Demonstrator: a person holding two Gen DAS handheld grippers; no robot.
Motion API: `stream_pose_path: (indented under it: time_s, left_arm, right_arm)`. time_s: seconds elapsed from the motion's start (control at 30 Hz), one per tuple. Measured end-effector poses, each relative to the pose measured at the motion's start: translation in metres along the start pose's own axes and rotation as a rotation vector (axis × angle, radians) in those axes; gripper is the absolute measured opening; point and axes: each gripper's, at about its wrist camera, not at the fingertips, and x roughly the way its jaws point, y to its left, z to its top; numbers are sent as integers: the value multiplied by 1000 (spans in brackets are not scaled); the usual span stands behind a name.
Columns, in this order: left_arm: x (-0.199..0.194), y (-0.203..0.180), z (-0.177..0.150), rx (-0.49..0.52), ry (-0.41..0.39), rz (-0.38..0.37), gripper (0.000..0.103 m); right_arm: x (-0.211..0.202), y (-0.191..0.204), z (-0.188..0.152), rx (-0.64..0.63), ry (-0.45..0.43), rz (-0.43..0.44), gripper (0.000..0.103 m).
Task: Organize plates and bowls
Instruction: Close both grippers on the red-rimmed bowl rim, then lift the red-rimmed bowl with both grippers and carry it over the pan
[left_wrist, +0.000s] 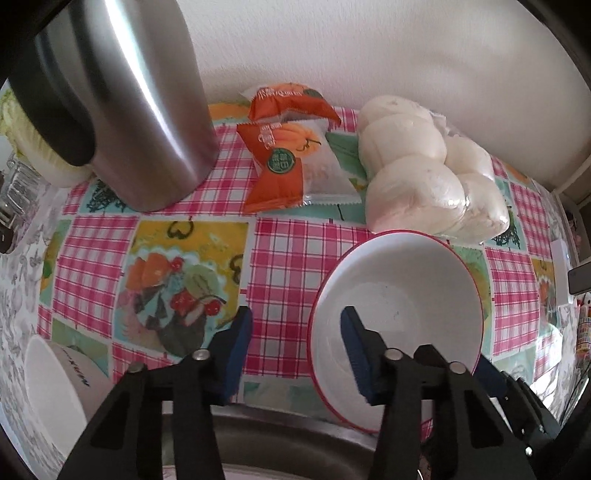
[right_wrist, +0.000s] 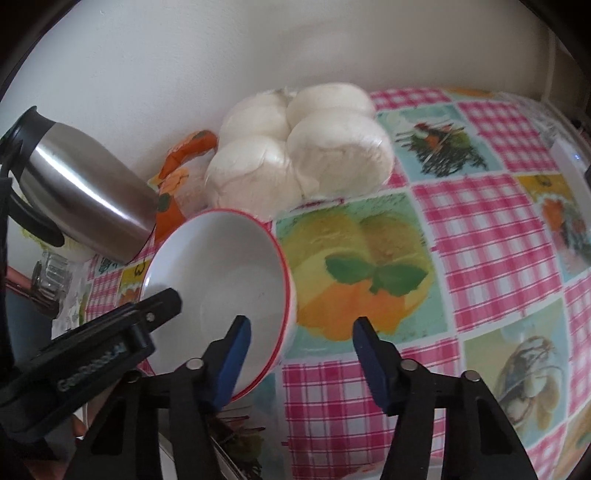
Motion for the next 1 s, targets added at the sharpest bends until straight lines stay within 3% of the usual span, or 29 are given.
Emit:
stream_pose_path:
  time_s: [0.2,0.53,0.63,0.67,0.7,1.0]
  left_arm:
    - [16,-6,1,21,46,19,34]
    - [36,-12,8,9,102,9,34]
    - [37,-14,9,22,95,-6,30]
    - [39,-16,10,23,94,-24,22]
    - [41,-18,9,27,95,-34,17]
    - [33,-33,4,62,40,-70,14]
  right_arm:
    - [12,0,-2,28,36,31,57]
    - [26,14,-3,13,54,-1,52]
    - [32,19,0,13,52,18,40]
    - [33,19,0,17,56,44,35]
    - [35,20,-1,24,64,72,34]
    - [35,11,1,51,54,91,34]
